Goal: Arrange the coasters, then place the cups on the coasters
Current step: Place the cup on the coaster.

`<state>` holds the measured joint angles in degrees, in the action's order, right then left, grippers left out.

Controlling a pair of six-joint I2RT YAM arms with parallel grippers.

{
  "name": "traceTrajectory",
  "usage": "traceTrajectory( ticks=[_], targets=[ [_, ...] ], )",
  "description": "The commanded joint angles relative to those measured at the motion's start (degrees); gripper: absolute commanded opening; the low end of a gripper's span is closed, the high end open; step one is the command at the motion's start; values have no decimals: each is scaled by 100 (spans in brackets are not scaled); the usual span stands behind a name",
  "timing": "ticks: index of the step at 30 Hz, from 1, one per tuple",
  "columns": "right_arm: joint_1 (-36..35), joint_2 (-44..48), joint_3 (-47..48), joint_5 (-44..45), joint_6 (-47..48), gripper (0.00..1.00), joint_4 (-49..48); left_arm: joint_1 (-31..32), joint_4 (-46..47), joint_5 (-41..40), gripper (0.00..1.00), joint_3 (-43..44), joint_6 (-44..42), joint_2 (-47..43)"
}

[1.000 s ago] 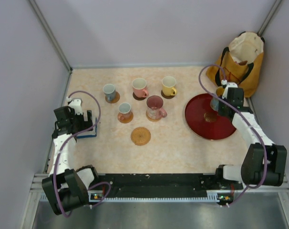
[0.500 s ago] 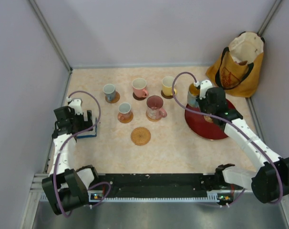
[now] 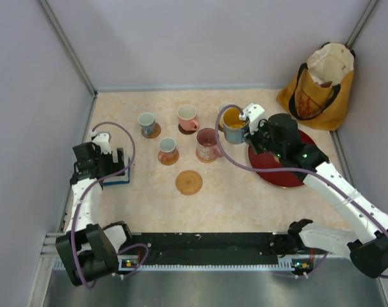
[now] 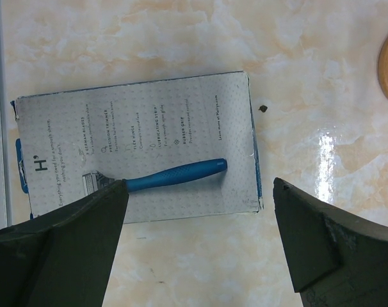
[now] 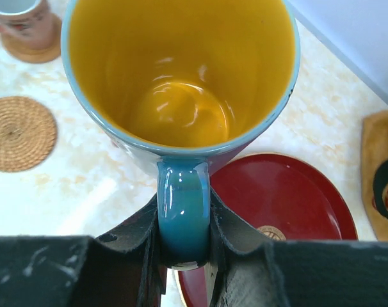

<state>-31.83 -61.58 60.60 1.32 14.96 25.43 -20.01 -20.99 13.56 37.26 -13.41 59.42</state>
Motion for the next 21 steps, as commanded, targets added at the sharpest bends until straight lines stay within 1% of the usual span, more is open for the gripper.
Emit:
traceTrajectory(
  ticks=[1, 3, 9, 13, 21],
  targets=[
    [-402, 42, 715, -492, 209, 0, -522, -38, 201, -47, 99, 36, 23, 8],
    [-551, -108, 891, -633, 218, 0, -399, -38, 210, -47, 99, 36, 31, 0],
    [-1140, -415, 1156, -668, 358, 0, -293, -29, 227, -55, 99, 27, 58, -18],
    [-1596, -688, 1103, -659, 490, 0, -310, -38, 254, -55, 99, 10, 49, -35],
    [-2002, -1321, 1015, -826, 455, 0, -697, -38, 280, -73, 99, -8, 40, -53]
  ],
)
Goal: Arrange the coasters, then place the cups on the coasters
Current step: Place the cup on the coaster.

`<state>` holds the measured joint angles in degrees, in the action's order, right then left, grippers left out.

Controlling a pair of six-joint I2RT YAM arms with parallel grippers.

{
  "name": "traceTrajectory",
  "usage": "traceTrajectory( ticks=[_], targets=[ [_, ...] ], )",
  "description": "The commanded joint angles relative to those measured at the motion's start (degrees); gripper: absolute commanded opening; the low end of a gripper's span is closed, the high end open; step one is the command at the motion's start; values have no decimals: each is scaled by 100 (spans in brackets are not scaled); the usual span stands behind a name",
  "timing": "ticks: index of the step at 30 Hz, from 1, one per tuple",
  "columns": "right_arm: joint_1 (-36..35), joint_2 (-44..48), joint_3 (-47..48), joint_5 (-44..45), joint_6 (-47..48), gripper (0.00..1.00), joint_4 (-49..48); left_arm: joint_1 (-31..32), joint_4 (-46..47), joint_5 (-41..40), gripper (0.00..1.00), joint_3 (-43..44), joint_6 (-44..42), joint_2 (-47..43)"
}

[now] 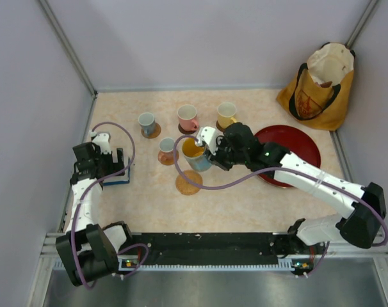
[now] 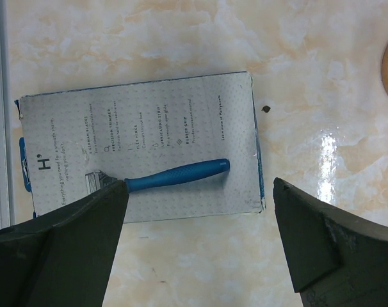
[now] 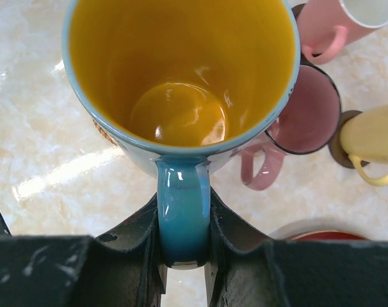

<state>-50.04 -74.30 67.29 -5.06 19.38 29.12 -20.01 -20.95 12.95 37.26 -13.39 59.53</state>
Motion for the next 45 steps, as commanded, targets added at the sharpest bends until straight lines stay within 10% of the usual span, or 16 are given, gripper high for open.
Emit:
traceTrajectory(
  ticks=[1, 24, 45],
  targets=[
    [-242, -136, 364, -206, -13, 0, -1102, -38, 276, -12, 99, -8, 29, -73],
    [-682, -1051, -1314, 84, -1076, 0, -3773, -29, 311, 15, 99, -52, 3, -99],
    [-682, -1148, -1596, 14, -1208, 0, -3844, -38, 293, -12, 99, -60, 3, -178]
  ],
)
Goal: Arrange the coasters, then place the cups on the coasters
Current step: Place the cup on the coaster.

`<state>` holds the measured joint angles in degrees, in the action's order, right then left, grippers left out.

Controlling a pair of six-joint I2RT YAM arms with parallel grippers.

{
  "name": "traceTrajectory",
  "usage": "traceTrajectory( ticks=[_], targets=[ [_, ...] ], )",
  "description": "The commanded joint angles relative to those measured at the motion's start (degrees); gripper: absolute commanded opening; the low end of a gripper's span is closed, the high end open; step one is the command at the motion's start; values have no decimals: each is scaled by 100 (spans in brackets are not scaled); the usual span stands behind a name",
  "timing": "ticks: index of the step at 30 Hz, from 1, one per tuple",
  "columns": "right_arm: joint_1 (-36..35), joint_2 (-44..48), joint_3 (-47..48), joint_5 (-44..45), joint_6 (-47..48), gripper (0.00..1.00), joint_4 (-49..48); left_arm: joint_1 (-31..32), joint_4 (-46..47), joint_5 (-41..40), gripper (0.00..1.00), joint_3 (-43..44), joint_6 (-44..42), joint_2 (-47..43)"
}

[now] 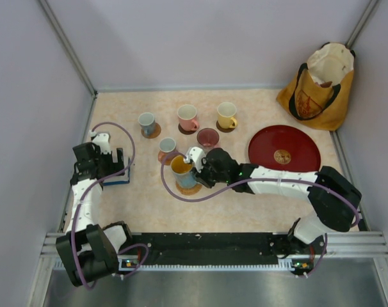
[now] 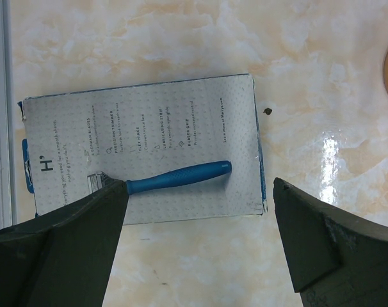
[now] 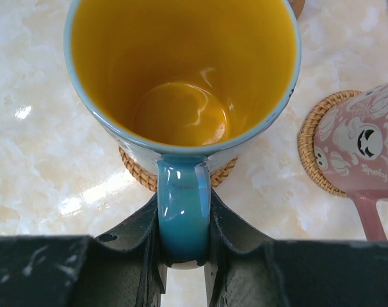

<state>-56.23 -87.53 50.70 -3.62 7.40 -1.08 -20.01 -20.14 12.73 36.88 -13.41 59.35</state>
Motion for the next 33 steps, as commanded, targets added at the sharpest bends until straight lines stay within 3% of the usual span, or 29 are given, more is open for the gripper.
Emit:
traceTrajectory(
  ticks=[1, 29, 33],
  targets=[
    [-64, 174, 46, -130, -10, 0, -815, -38, 204, 10, 99, -32, 5, -161],
    [-64, -19, 107, -139, -54, 0, -657, -38, 212, 36, 99, -41, -13, -178],
    [-64, -19, 168, -139, -19, 5, -481, -38, 212, 45, 99, -50, -13, -187]
  ],
)
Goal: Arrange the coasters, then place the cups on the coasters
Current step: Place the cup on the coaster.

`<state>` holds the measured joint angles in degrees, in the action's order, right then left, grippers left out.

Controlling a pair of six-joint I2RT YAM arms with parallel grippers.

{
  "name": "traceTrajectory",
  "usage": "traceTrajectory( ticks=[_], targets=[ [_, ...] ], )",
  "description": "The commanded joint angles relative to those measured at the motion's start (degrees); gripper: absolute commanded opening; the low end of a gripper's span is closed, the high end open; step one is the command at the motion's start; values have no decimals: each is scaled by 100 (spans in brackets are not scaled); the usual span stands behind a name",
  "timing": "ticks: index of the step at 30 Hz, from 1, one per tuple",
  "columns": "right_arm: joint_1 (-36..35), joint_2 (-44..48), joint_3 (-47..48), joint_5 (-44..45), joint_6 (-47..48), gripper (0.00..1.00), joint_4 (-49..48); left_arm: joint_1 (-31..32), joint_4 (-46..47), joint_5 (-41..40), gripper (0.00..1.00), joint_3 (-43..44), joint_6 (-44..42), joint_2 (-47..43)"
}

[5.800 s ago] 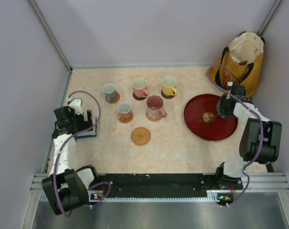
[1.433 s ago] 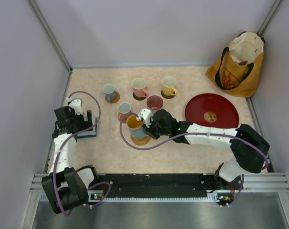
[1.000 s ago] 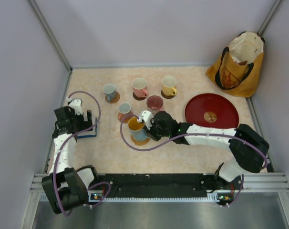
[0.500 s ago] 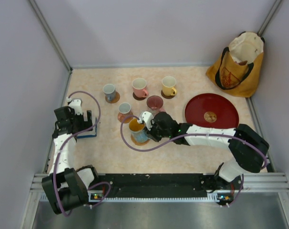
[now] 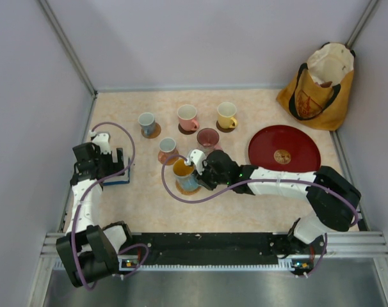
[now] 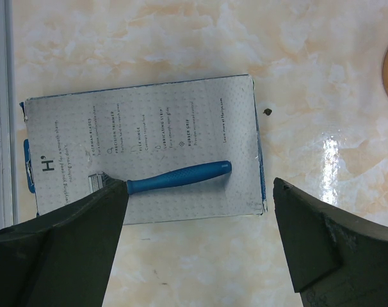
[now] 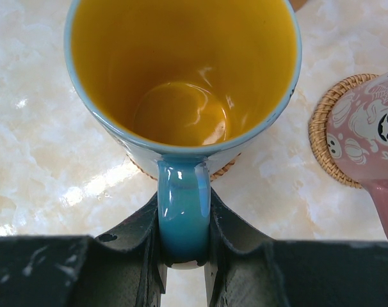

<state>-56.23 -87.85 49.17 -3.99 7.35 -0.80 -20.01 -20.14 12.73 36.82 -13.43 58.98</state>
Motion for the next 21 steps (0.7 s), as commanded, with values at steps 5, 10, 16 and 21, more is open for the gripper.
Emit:
traceTrajectory(
  ticks=[5, 10, 16, 21],
  targets=[
    [-55, 31, 374, -146, 11, 14, -325, -38, 204, 54, 99, -34, -10, -150],
    [-55, 31, 427, -243, 64, 25, -140, -38, 212, 63, 99, -34, -19, -150],
    [-64, 119, 409, -278, 135, 34, 0, -38, 212, 89, 99, -34, -28, -150],
    [-64, 154, 418, -313, 143, 41, 62, -38, 221, 98, 99, -43, -37, -132]
  ],
)
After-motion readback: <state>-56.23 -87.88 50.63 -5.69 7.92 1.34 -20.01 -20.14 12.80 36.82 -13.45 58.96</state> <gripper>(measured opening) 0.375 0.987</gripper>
